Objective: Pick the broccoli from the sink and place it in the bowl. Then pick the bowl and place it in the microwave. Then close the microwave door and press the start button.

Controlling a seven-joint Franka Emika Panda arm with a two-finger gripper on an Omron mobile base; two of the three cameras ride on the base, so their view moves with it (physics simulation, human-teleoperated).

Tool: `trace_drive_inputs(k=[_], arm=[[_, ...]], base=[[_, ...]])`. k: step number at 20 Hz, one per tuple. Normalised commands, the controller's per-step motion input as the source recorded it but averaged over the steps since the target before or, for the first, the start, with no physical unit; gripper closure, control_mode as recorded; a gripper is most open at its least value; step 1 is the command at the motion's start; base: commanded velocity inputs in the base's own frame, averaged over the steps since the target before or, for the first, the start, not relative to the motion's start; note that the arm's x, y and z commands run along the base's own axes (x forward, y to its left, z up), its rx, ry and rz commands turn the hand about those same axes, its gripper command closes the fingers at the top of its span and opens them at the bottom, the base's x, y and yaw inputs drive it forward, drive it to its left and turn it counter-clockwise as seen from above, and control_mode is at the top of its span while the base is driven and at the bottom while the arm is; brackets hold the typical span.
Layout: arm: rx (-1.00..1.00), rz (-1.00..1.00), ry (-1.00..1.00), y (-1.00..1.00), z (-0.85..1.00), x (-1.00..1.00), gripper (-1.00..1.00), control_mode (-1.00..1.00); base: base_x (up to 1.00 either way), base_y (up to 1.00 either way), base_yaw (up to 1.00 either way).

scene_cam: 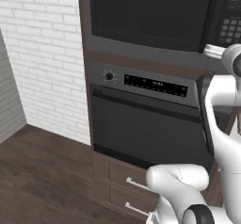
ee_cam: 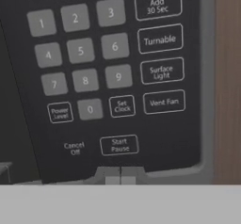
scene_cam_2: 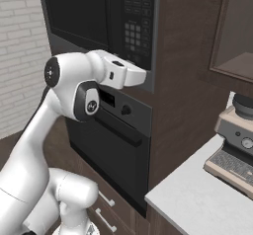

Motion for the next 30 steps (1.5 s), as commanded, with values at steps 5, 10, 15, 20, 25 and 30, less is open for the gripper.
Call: trace_drive_inputs(k=[5,10,15,20,25,30], arm=[[0.0,0.0,0.0,0.0,0.0,0.04,1.0,-1.0],[0.01,0.0,-0.01,-0.22,0.0,0.0,1.0,-1.0],[0.0,0.0,-0.1,-0.08,0.06,-0.13,1.0,-1.0],[0.0,0.0,-0.07,0.03,0.04,-0.03,1.0,-1.0],[0.0,0.0,0.0,0.09,-0.02,0.14,1.0,-1.0],[0.0,0.0,0.0,0.12,0.0,0.02,1.0,-1.0]], base=[[0.0,0.0,0.0],[0.0,0.0,0.0],[0.0,0.0,0.0],[0.0,0.0,0.0],[0.0,0.0,0.0],[0.0,0.0,0.0]])
